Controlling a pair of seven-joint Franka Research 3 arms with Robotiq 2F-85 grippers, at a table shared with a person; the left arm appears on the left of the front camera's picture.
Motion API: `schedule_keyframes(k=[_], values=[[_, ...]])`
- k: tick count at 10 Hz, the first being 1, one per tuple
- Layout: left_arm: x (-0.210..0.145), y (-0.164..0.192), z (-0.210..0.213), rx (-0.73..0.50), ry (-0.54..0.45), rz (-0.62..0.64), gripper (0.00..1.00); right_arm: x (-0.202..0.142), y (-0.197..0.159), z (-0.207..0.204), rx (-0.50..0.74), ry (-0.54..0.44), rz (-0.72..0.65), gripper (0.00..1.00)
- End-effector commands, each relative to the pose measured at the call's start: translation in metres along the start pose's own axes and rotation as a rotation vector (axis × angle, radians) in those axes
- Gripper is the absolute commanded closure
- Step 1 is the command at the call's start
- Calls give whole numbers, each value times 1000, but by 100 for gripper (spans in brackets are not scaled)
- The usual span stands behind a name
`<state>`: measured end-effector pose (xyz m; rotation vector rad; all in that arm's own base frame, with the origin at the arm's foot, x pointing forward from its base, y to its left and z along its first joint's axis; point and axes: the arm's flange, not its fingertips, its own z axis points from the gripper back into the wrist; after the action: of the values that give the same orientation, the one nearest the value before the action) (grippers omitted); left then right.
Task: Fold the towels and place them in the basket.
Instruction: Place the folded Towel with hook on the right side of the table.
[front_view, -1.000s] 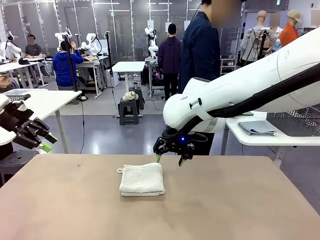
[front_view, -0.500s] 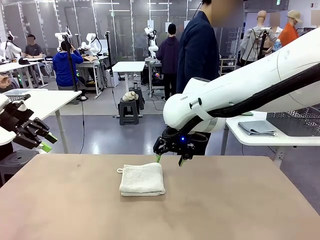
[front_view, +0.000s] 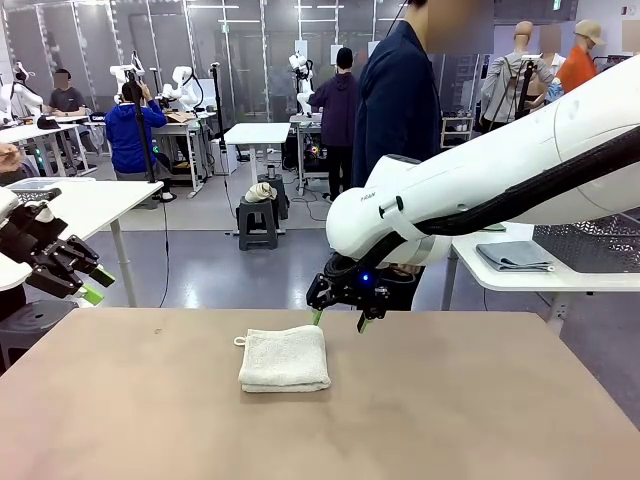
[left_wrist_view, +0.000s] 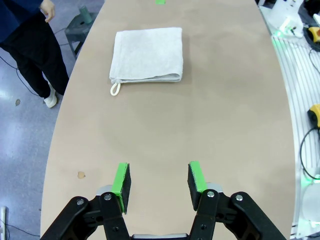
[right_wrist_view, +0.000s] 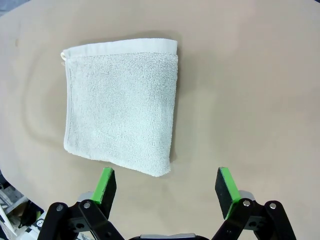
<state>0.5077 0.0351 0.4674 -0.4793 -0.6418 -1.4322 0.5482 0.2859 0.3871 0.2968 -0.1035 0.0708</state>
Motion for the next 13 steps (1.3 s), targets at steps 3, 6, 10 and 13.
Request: schedule_keyframes(k=[3, 6, 10, 13], values=[[1, -1, 1, 4, 1, -4, 40, 3, 8, -35, -18, -40, -26, 0], [1, -1, 1, 4, 1, -4, 40, 2, 12, -66, -12, -32, -53, 0], [1, -1, 1, 4, 1, -4, 40, 8, 7, -90, -25, -57, -66, 0], [1, -1, 1, 4, 1, -4, 40, 11, 8, -103, -22, -64, -72, 0]])
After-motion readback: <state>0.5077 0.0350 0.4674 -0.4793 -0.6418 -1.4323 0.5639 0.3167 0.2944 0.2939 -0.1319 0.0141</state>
